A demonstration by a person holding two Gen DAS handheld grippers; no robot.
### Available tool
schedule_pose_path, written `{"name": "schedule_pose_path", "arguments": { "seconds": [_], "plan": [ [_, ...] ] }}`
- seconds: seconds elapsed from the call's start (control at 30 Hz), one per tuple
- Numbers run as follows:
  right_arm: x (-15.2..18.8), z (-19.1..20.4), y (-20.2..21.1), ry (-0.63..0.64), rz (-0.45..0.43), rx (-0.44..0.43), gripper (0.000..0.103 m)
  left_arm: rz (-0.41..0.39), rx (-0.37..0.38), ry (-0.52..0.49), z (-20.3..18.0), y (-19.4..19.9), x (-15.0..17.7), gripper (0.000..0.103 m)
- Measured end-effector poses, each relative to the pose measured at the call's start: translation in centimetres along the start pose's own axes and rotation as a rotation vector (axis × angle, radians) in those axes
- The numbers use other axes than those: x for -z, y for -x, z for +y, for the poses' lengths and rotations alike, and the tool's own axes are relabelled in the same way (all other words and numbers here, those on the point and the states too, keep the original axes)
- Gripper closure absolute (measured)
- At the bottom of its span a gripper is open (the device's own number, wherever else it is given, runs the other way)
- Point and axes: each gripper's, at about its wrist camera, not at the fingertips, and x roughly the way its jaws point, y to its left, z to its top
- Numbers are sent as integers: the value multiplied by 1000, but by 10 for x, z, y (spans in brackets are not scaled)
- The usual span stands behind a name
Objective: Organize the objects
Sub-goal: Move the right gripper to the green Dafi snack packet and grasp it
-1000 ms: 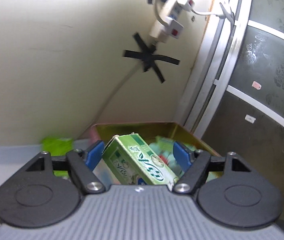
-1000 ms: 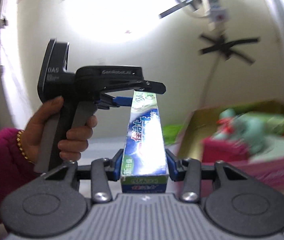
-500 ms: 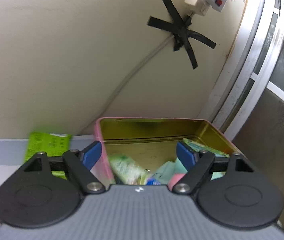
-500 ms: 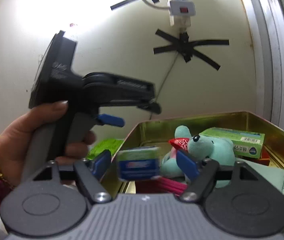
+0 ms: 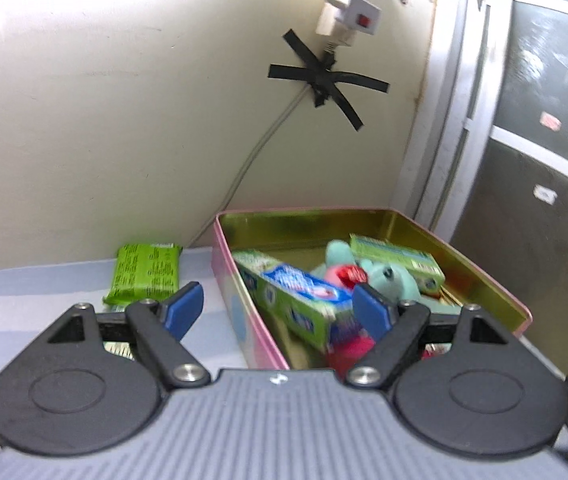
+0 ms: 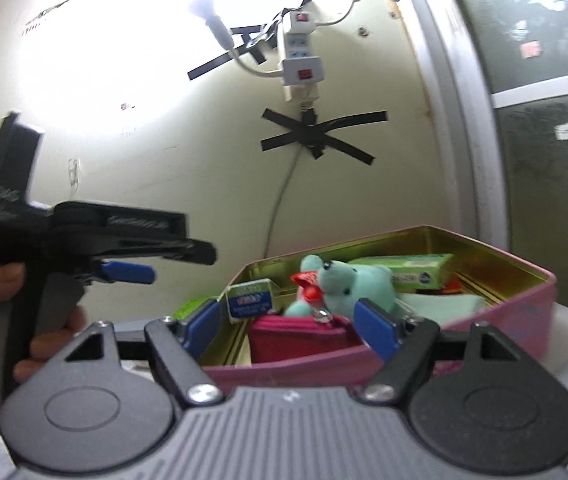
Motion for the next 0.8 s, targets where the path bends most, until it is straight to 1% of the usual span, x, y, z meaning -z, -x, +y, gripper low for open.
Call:
{"name": "schedule_pose_path", "arguments": {
  "seconds": [0.2,0.37,0.53,0.8],
  "plan": [
    [-3,-5,19,-46,0,16,27,11,-20,-36,-6,29,23,20],
    [-5,11,27,-30,2,-3,27,18,-50,-60,2,42,34,20],
    [-7,32,25,10,8,-29,27,19,-87,-53,25,51,40,20],
    [-4,72,7,78,52,-88,27,21,-172,-4,79,54,50,20]
  ]
}}
